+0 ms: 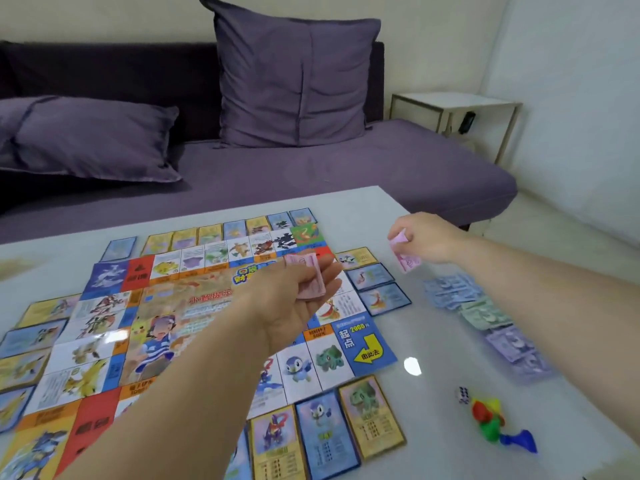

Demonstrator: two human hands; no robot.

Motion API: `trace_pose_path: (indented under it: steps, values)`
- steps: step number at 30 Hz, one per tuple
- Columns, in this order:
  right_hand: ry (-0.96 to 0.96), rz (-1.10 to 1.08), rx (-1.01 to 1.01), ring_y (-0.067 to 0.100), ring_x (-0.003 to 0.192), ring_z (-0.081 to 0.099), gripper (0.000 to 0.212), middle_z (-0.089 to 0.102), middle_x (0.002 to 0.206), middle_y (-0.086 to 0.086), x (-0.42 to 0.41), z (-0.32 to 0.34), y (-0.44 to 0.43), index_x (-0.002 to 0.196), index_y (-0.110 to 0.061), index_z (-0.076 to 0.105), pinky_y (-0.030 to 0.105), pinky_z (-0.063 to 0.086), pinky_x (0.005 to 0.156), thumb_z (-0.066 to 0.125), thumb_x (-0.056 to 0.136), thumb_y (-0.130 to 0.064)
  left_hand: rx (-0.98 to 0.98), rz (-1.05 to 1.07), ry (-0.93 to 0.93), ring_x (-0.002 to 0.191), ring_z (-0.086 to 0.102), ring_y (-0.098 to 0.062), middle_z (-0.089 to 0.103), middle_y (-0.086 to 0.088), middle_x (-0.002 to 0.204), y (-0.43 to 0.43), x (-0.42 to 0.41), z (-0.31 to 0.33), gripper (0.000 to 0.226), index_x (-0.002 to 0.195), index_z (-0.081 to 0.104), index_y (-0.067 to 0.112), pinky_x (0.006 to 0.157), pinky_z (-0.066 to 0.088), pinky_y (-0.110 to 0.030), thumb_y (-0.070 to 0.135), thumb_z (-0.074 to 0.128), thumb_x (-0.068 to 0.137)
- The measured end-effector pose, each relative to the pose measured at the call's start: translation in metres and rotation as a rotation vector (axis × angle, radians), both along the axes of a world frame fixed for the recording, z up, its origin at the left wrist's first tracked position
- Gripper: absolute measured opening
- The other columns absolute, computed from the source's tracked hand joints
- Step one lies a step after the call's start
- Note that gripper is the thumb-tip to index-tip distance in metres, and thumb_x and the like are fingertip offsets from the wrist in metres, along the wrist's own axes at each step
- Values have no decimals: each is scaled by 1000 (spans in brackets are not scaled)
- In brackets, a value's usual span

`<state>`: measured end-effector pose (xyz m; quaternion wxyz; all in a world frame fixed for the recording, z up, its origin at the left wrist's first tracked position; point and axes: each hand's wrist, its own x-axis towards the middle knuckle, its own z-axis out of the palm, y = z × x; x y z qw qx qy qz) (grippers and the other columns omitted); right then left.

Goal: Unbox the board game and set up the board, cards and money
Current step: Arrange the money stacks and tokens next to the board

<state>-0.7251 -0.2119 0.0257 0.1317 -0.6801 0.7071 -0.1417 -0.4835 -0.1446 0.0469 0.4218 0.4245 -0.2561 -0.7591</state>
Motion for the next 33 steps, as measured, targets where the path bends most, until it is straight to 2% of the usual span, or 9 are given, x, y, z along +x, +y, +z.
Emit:
trace_pose_path:
  steps: [3,8,11,14,16,19,23,29,33]
  values:
    - [40,16,59,17,94,52,24,53,87,-6,-3,-14,-10,113,-14,61,23,35,77,62,89,-19,-60,-44,-104,72,67,-17,70,-12,84,-13,2,-6,17,96,60,0,59,59,-25,0,43,96]
    - [278,-51,40,26,117,44,42,50,126,4,-7,-19,-6,128,-23,51,38,39,94,58,90,-41,-127,-112,-237,69,70,-12,74,-8,83,-24,10,-16,12,100,63,3,60,58,-21,3,54,91]
    - [-32,-13,-129,19,112,50,33,55,121,1,20,5,1,124,-17,56,32,39,92,48,97,-33,-145,-127,-321,69,68,-14,74,-12,83,-28,17,-15,13,100,61,3,52,53,-19,2,59,87]
    - [-498,132,95,10,80,60,28,66,104,-5,81,32,17,114,-18,60,25,47,73,48,96,-37,-169,-115,-378,61,65,-11,72,-12,77,-32,27,-7,14,100,58,5,45,45,-16,3,61,86]
    - [-505,203,168,8,74,62,27,69,94,-6,114,38,21,110,-22,61,22,49,67,59,90,-40,-207,-100,-410,53,63,-8,70,-7,71,-35,37,-1,14,98,59,5,44,43,-17,4,63,85]
    - [-647,210,140,7,63,63,21,70,82,0,149,38,10,103,-14,60,19,50,58,69,85,-19,-263,-73,-461,57,64,-7,69,-3,70,-44,60,3,16,98,61,9,46,41,-18,6,66,83]
    - [-726,255,128,12,55,55,14,60,74,10,188,40,-19,92,-9,56,19,45,52,64,86,0,-297,2,-453,60,65,-8,67,-1,68,-60,94,1,10,95,61,10,44,39,-16,6,65,86]
    - [-680,90,-95,10,57,52,18,59,67,2,231,22,-93,87,-13,69,13,45,52,56,90,-2,-259,220,-387,49,63,-5,64,-8,75,-105,159,-1,15,94,58,13,38,41,-13,-2,55,91]
    - [-594,-6,-216,14,89,59,19,70,100,3,253,-4,-145,105,-12,73,21,44,73,61,89,-12,-270,274,-369,51,65,-5,64,-9,81,-131,197,-4,15,97,58,12,40,43,-13,-1,55,91]
